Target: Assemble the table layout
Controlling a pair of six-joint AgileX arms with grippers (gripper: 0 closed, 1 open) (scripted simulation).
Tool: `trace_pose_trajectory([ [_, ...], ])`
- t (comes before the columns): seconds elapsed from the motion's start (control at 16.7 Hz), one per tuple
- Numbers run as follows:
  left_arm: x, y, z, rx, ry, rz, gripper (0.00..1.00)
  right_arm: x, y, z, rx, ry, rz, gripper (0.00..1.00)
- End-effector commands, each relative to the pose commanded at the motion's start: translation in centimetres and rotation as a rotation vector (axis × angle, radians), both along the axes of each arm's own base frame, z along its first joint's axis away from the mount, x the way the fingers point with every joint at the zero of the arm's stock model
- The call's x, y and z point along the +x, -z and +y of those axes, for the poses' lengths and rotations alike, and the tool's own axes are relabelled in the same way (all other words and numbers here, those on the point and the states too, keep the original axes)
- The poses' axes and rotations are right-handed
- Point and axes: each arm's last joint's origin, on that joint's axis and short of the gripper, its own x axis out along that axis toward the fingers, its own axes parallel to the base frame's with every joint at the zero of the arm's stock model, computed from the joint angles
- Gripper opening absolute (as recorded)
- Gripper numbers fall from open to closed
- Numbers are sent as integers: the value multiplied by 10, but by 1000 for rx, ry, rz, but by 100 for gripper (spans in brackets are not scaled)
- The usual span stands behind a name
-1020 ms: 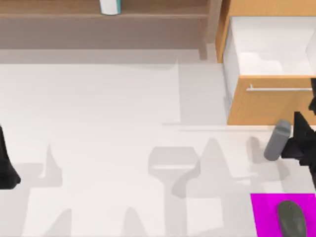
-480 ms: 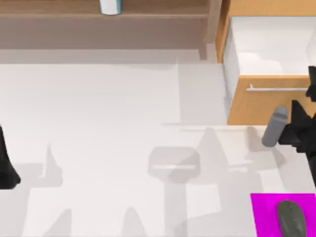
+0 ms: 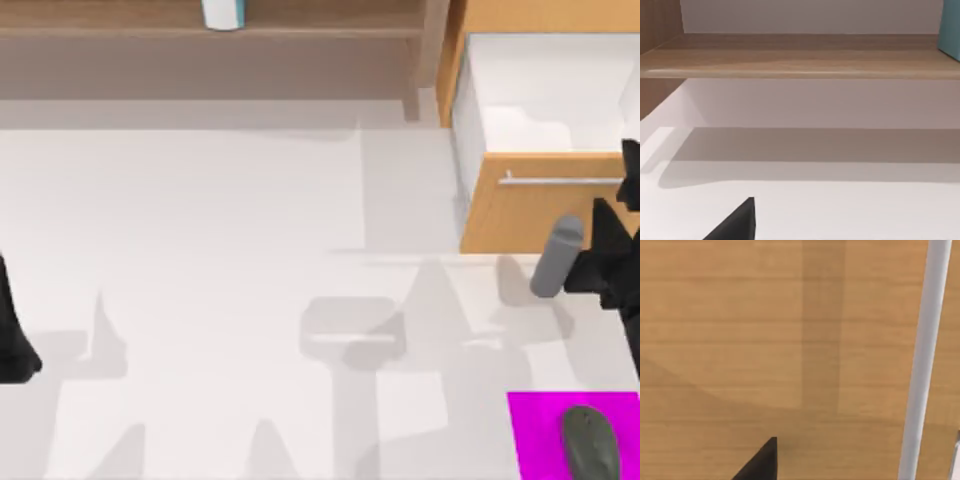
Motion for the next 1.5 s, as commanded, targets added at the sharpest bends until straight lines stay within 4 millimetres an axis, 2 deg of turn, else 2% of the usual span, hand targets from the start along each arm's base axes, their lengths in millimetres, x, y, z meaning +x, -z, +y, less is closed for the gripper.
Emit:
trace_pose_trajectory([
  [0.54,0,0,0,0,0,0,100,0,0,0,0,0,0,2],
  [1.14,0,0,0,0,0,0,100,0,1,0,2,0,4,0],
  [1.5,0,0,0,0,0,0,100,35,0,0,3,4,-1,0],
])
